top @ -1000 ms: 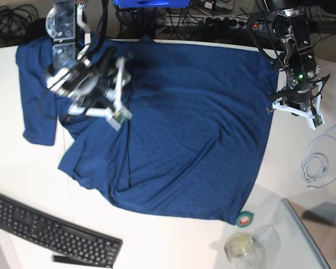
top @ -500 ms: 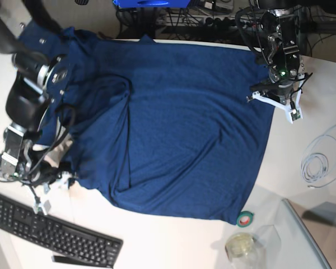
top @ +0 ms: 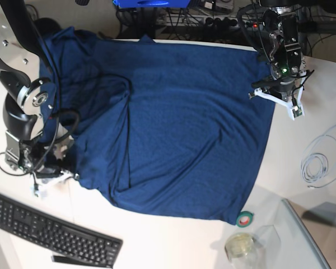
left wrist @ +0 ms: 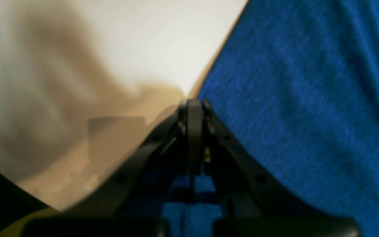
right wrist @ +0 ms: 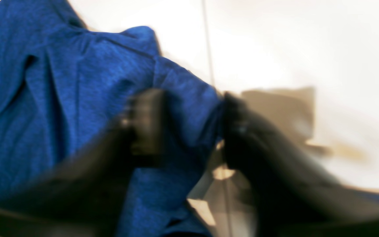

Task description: Layout the t-shirt on the table in an organized manner, then fold the t-shirt properly

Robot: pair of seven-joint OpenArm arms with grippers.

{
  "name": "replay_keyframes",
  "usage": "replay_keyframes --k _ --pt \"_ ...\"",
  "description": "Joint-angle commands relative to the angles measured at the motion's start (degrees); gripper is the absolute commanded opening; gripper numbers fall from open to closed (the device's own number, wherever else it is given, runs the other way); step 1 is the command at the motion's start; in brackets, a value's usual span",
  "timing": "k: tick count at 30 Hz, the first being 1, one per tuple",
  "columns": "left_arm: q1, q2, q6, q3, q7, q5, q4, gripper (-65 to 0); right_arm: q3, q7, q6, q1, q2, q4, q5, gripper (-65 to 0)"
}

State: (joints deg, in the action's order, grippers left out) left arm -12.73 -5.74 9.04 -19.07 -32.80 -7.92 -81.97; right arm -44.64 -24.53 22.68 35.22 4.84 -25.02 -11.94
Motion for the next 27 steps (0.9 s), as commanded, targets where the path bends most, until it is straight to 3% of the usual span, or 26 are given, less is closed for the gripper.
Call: replay_keyframes --k 1,2,6,12,15,20,27 --pt "0.12 -0.37 0.24 -0.05 0.93 0.32 -0.88 -65.0 0.03 1.02 0.31 1.66 0.57 -1.14 0.74 -57.6" --pt "0.12 -0.37 0.24 -0.05 0.93 0.32 -0.88 -65.0 0.03 1.02 0.31 1.66 0.48 -1.31 0.74 -65.0" --pt "0.12 -0.46 0.24 -0.14 0.93 0.32 -0.88 -65.0 0.12 0.49 0.58 1.92 0.57 -3.60 0.74 -64.7" --pt "0.64 -0.55 0.24 -0.05 0.93 0.32 2.37 -65.0 0.64 -5.75 0.93 1.92 -0.75 -15.64 0.74 -65.0" --pt "0.73 -0.64 0.24 0.04 0.93 0.32 3.60 -65.0 1.52 -9.27 3.21 1.83 -1.54 -23.38 0.65 -65.0" --pt "1.00 -0.64 0.24 0.13 0.93 0.41 3.86 -65.0 8.55 -14.45 7.70 0.16 -3.39 -36.13 0.65 -65.0" --pt "1.61 -0.90 0.24 0.13 0.93 0.41 3.34 -65.0 23.06 -19.99 9.72 -7.49 -10.78 -56.79 0.65 -65.0"
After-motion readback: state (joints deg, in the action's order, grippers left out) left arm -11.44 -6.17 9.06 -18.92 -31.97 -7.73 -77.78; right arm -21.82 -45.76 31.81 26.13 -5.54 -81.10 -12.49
